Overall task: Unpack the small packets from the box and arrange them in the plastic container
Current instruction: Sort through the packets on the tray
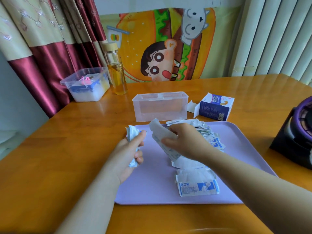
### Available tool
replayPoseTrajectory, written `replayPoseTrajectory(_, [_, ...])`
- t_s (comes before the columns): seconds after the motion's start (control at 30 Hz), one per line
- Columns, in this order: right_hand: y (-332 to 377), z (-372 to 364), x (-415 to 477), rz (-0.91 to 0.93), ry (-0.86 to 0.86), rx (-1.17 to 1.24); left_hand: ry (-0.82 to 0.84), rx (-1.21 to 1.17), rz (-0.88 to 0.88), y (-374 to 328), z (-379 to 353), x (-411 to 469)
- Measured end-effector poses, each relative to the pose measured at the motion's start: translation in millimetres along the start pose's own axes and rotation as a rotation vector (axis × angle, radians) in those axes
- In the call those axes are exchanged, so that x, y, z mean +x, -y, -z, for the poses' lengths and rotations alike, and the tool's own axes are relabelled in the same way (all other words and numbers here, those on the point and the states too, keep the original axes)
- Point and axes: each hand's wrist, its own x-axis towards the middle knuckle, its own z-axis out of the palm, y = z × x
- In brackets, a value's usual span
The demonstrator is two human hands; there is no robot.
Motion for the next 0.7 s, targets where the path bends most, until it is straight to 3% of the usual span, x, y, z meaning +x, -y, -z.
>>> replayPoseTrajectory(0.13, [8, -20, -11, 0.159, -0.167, -0.029, 0.129, 0.047, 0.005, 10, -21, -10])
replayPoseTrajectory(0.33, [-1, -27, -20, 0.271, -0.030, -0.044, 0.144, -0.146, 0.060, 16, -22, -9])
replayPoseTrajectory(0.5, [2, -13, -23, 0.141, 0.150, 0.245, 0.083, -0.150, 0.046, 20, -14, -8])
replayPoseTrajectory(0.7, [-2, -21, -15, -0.116, 0.059, 0.539, 0.120, -0.096, -0.031, 16, -13, -11])
